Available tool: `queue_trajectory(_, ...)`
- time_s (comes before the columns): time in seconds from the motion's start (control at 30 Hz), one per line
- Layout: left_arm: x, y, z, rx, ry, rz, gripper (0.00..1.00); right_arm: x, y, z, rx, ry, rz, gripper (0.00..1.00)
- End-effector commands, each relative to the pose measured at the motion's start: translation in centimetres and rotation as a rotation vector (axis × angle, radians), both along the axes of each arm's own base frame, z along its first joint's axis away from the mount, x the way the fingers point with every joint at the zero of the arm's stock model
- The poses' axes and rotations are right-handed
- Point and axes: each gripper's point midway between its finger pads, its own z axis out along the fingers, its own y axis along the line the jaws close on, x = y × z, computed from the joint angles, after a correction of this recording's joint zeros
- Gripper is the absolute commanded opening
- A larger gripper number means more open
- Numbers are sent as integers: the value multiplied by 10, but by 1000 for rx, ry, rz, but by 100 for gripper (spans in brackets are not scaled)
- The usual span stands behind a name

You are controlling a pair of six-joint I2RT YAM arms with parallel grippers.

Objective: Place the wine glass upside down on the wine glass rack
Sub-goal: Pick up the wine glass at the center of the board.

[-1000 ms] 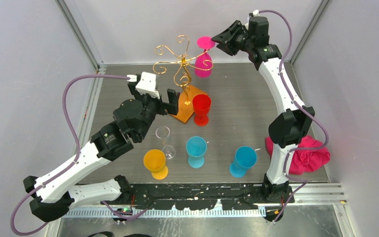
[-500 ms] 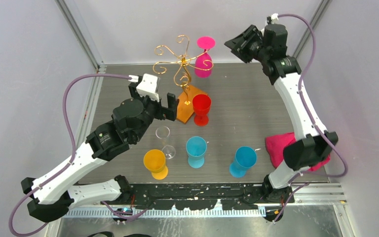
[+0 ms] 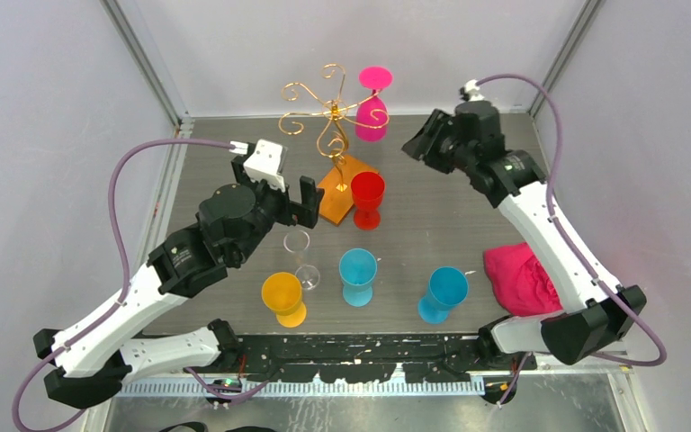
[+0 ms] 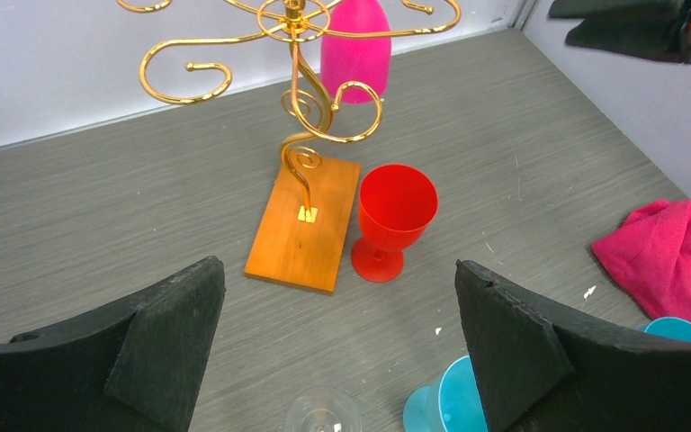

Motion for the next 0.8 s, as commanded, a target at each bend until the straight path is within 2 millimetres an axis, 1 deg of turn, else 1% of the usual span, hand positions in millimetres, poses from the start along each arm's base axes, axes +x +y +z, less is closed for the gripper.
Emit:
queue_trajectory(0.0,-3,-1,2,-21,4,-13,100,-11,13,-41,-162,58,18,51)
queue_trajectory(0.13,-6,3,4,-28,-2,-10,100,-12,21,-66,-191,106,26,50)
queue_trajectory(0.4,-8,2,5,-40,1,-25,100,-8,36,-99,-233,152,40,50)
queue_trajectory(0.6,-10,2,5,-47,1,-29,100,-2,50,-116,-238,167,53,50)
queue_trajectory(0.77,-12,5,5,-54,-2,-32,100,4,56,-125,-245,176,48,50)
